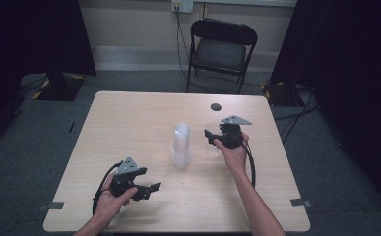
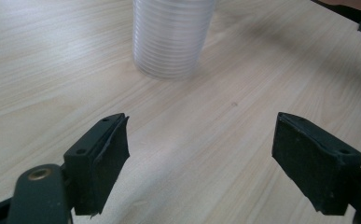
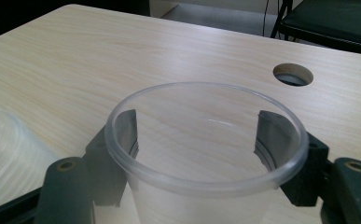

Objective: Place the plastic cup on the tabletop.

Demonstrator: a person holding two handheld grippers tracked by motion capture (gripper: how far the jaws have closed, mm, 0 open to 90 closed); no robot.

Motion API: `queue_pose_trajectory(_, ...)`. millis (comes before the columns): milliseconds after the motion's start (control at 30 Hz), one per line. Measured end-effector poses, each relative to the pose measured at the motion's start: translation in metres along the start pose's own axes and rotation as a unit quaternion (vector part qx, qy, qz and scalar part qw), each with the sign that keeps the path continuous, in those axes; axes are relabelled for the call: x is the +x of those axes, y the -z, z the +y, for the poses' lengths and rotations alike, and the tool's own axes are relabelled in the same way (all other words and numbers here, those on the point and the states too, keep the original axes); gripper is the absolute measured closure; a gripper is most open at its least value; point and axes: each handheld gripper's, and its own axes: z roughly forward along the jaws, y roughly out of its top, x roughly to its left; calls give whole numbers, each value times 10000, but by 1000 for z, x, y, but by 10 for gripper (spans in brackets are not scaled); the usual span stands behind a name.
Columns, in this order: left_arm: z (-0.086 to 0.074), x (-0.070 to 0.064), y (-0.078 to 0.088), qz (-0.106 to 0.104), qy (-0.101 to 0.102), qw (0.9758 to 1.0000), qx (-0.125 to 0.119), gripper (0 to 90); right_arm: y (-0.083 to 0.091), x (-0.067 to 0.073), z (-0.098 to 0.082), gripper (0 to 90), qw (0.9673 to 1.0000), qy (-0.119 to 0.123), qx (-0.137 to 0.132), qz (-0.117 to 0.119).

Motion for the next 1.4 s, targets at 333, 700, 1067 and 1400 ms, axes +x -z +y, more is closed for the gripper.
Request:
queue_pose_trajectory(333, -1, -1, -2, 7, -22, 10000, 47, 187, -22, -10, 3, 292, 9997, -57, 112, -187)
queue_pose_trajectory(700, -2, -1, -3, 3, -8, 9999, 108, 190, -37, -13, -4, 281, 9996, -130, 114, -239)
queue_pose_trajectory(1067, -2, -1, -4, 17, -24, 9999, 119, 190, -26, -9, -12, 271, 9999, -33, 59, -157)
queue_pose_trajectory(1400, -2, -1, -4, 17, -28, 9999, 140, 191, -27, -9, -10, 268, 9998, -68, 79, -158)
